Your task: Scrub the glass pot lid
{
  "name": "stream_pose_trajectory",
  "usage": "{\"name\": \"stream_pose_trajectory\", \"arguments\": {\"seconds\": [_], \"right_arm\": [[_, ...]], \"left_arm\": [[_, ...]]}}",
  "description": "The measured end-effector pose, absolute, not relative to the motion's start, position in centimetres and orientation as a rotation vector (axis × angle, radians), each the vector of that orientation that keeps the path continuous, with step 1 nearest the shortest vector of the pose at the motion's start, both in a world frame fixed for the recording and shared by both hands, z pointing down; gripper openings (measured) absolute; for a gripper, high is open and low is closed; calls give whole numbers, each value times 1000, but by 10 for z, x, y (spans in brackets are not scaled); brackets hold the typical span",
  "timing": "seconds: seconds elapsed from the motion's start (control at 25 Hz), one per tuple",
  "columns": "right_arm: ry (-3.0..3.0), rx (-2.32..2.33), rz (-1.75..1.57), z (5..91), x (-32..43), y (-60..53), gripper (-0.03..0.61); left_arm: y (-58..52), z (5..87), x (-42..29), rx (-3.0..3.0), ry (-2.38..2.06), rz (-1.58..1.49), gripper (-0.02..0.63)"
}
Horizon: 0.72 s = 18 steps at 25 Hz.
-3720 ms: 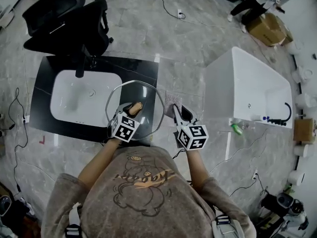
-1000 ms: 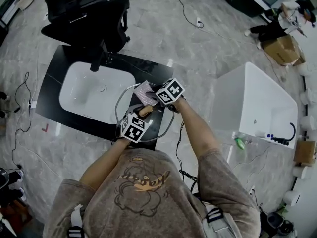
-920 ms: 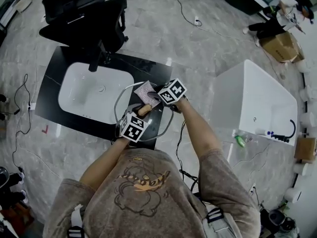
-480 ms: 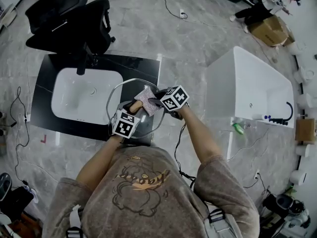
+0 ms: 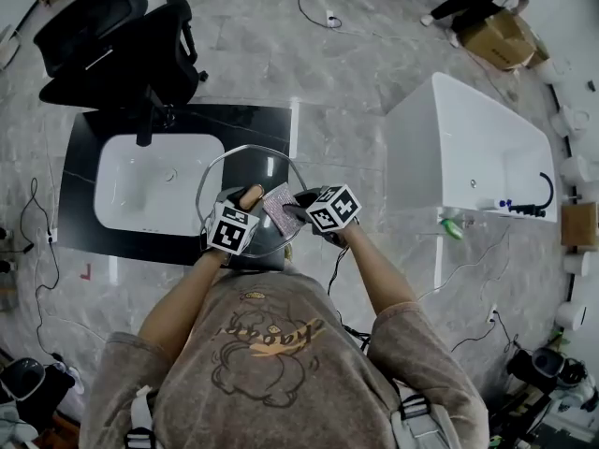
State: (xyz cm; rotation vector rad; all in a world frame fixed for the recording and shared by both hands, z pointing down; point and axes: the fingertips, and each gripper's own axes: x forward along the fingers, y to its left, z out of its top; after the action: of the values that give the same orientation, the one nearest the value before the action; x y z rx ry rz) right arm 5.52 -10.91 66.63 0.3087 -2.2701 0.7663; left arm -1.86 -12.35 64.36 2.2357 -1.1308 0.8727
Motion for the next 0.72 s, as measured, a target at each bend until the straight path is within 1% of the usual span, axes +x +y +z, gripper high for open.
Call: {"name": "stream_pose_trajectory", "arguments": {"seconds": [0.48,0.72], "right_arm": [[-2242,479,855,665,33,-64,89],[-2222,395,872,665,4,-35,89]], "left_arm": [[-126,648,-18,2239,-1091,899,195],[-124,649,-18,2221,-1064,916,195]]}}
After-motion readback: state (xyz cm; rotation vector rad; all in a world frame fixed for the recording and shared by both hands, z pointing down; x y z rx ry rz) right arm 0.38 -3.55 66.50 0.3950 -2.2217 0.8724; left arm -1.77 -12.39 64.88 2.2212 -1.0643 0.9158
